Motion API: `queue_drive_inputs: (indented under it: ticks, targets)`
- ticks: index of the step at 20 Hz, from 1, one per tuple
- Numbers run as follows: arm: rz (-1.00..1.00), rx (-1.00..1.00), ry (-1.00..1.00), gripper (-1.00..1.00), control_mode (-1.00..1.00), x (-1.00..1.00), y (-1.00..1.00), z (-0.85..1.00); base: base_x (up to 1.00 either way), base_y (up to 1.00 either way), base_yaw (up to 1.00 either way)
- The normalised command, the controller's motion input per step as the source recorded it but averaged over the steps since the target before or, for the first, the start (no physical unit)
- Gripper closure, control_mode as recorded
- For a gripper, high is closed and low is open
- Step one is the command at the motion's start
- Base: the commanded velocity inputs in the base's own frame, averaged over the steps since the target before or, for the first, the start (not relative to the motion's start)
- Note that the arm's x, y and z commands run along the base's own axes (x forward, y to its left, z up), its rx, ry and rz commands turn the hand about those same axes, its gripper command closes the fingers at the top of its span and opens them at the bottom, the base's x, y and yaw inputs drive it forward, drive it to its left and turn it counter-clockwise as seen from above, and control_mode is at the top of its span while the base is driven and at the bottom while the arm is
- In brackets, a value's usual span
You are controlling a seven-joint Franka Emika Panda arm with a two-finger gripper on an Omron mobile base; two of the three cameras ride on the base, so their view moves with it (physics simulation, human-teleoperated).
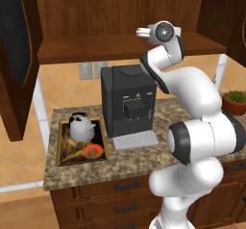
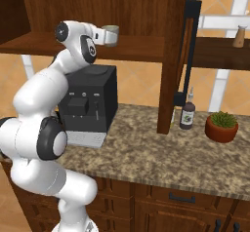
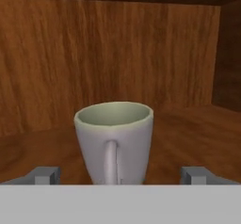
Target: Pick the kettle from the counter and place it on the tray. Then pick the mug from the cabinet and place it on the tray. Then close the cabinet doors.
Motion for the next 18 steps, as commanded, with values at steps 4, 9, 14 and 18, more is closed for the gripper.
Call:
queue_drive_inputs:
  ticks: [4,9,14,18]
  targets:
    - [0.0,0.0,0.03,-1.0,-1.0,0.3,0.0,-0.1,0.0,0.0,0.0]
    - [0.0,0.0,0.03,-1.0,-1.0,0.24,0.0,-0.14,0.0,0.0,0.0]
    - [0.0,0.0,0.0,1.0,-1.0,0.01,-0.05,-0.04,0.0,0.0,0.0]
    - [0.0,0.0,-0.01,1.0,-1.0,0.0,-0.06,0.0,0.0,0.0,0.0]
